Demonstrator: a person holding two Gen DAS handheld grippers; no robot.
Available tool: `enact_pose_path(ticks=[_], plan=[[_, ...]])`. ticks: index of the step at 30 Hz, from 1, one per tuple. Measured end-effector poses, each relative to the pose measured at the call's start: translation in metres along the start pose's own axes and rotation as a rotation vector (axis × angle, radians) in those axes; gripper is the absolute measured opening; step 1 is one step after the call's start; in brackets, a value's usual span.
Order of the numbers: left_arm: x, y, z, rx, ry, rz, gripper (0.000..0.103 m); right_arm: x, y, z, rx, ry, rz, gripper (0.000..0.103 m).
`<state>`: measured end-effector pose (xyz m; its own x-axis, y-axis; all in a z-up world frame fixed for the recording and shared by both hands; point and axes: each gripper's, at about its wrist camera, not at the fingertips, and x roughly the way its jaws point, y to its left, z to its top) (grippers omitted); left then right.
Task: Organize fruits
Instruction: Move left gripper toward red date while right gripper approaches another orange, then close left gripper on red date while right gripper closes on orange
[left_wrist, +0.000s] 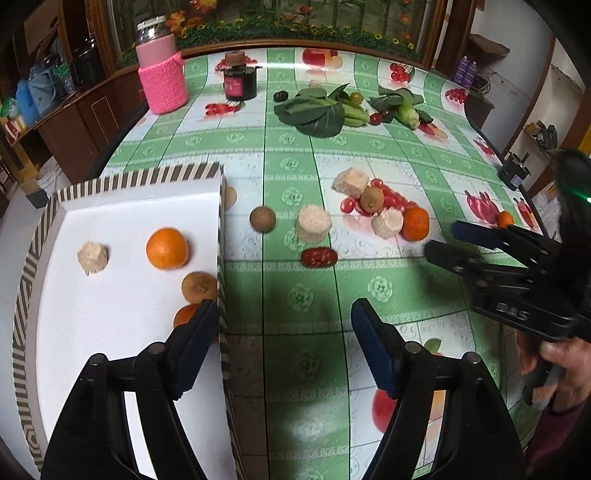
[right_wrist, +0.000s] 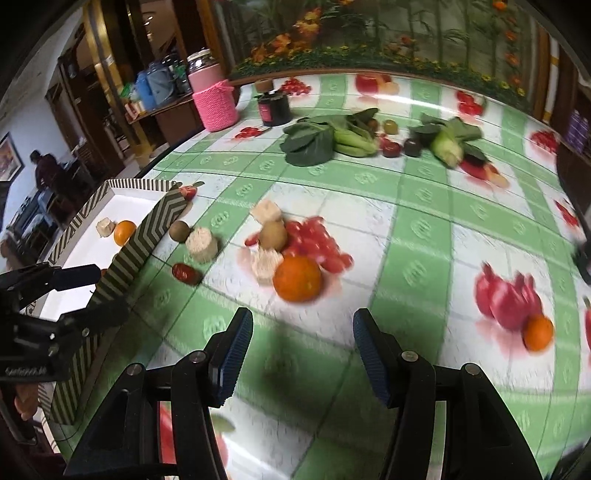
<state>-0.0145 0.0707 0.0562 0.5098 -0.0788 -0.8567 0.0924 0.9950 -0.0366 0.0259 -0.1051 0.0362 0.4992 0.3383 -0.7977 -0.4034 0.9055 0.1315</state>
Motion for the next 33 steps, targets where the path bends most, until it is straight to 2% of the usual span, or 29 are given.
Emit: enact_pose_path(ticks=[4,6,18,27,29,31,33], plan=[[0.003,-0.008,0.009,0.020,-0.004,-0.008,0.074,0.019,-0.002,0.011,-0.022,0.008,0.003,0.057],[0.009,-0.014,0.012,0.029,0.005,-0.010,0.074,0.027,-0.004,0.010,-0.025,0.036,0.020,0.031],[0.045,-0.028,0.018,0.045,0.051,0.012,0.074,-0.007,-0.020,-0.013,0.042,-0.038,0.045,0.031],[0.060,-0.027,0.020,0.031,0.069,0.012,0.073,-0.007,-0.025,-0.017,0.055,-0.041,0.072,0.031],[0.062,-0.027,0.020,0.040,0.057,0.030,0.063,-0.007,-0.026,-0.017,0.055,-0.040,0.073,0.031],[0.060,-0.027,0.020,0.047,0.045,0.015,0.040,-0.006,-0.026,-0.018,0.057,-0.039,0.077,0.031],[0.060,-0.026,0.021,0.049,0.040,0.014,0.026,-0.005,-0.026,-0.018,0.060,-0.038,0.074,0.031]])
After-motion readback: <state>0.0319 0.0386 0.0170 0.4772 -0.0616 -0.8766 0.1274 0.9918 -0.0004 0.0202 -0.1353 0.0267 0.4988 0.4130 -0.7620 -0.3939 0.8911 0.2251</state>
